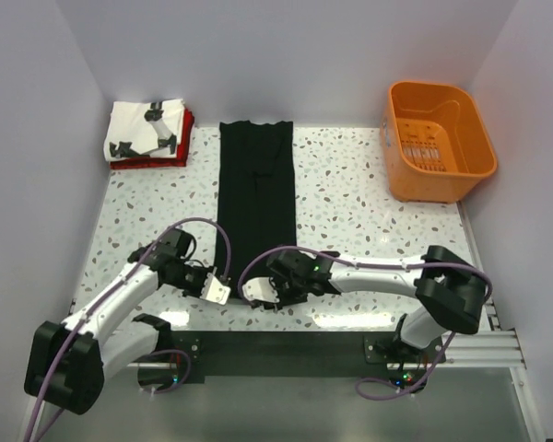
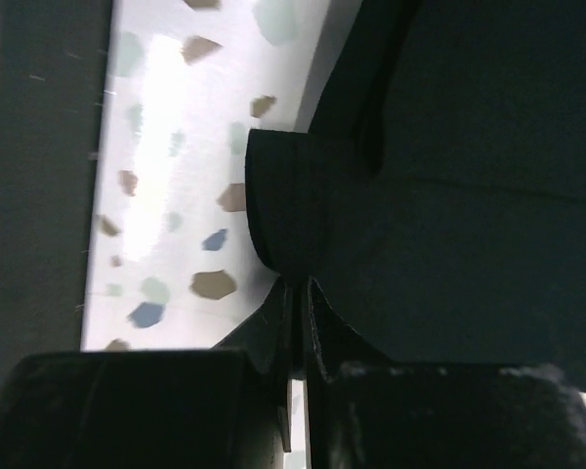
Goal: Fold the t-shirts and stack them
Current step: Fold the tshirt
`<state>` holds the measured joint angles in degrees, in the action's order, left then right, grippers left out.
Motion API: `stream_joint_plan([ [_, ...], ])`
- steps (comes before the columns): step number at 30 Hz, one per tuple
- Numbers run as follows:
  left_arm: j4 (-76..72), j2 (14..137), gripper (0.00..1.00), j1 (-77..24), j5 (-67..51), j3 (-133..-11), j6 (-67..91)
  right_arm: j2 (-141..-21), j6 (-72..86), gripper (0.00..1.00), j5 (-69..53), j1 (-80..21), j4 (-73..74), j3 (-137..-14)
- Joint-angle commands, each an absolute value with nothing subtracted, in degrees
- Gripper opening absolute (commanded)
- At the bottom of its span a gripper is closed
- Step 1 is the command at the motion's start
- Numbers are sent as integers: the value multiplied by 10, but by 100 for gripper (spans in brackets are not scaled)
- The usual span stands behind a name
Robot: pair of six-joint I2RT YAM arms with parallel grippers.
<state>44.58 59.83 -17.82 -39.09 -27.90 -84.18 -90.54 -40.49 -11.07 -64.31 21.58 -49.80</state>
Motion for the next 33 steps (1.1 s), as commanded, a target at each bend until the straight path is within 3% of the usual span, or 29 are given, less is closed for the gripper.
stream_joint_plan([
  [1, 555, 541, 0, -185, -450, -317, -876, -839, -344, 0, -142, -662, 251, -514],
  [6, 525, 542, 0, -177, -436, -355, -802, -809, -344, 0, -142, -630, 269, -533],
  [12, 475, 665, 0, -134, -460, -460, -794, -855, -437, 0, -187, -503, 313, -620],
  [22, 417, 915, 0, -81, -453, -674, -801, -1023, -574, 0, -252, -368, 361, -827],
  [33, 399, 1101, 0, -59, -427, -864, -804, -1243, -649, 0, -274, -294, 428, -1075],
])
